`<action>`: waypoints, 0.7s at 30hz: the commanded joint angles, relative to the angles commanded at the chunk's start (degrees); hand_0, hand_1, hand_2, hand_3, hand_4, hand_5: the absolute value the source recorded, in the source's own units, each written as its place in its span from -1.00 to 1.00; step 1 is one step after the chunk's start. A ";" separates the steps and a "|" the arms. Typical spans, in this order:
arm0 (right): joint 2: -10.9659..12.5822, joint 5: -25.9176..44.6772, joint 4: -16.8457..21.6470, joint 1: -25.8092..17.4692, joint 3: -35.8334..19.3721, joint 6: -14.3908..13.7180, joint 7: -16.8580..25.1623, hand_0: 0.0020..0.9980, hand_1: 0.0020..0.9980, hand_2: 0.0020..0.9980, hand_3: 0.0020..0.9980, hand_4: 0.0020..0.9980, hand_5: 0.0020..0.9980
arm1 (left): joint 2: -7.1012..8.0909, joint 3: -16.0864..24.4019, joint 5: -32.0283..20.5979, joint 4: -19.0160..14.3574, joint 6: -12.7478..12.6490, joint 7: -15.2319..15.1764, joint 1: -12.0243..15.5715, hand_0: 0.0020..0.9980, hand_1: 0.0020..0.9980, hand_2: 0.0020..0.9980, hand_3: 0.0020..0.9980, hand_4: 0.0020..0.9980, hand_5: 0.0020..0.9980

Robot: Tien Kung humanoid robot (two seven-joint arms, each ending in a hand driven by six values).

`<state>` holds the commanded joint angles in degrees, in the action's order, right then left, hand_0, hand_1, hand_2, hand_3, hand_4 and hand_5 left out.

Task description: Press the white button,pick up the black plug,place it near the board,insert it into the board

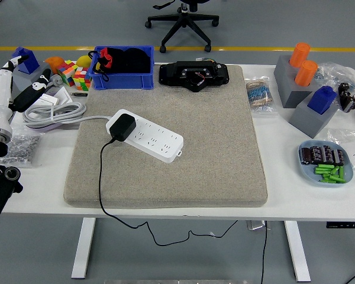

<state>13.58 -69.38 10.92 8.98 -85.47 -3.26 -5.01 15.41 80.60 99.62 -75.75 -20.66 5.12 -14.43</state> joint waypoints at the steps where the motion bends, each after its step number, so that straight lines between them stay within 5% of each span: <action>1: -0.01 -0.02 -0.01 -0.01 -0.04 -0.01 0.00 0.24 0.19 0.19 0.17 0.29 -0.24 | 0.02 -0.02 -0.14 -0.06 0.01 -0.03 -0.01 1.00 0.96 0.83 0.74 0.54 0.40; 21: -0.51 -0.66 -0.42 -0.06 -0.70 0.02 -0.24 0.25 0.20 0.19 0.17 0.29 -0.23 | -0.32 0.18 -0.85 -0.57 1.25 1.23 0.31 1.00 0.96 0.83 0.73 0.53 0.40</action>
<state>13.08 -70.04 10.50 8.93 -86.17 -3.24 -5.26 15.09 80.78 98.77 -76.33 -19.41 6.35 -14.12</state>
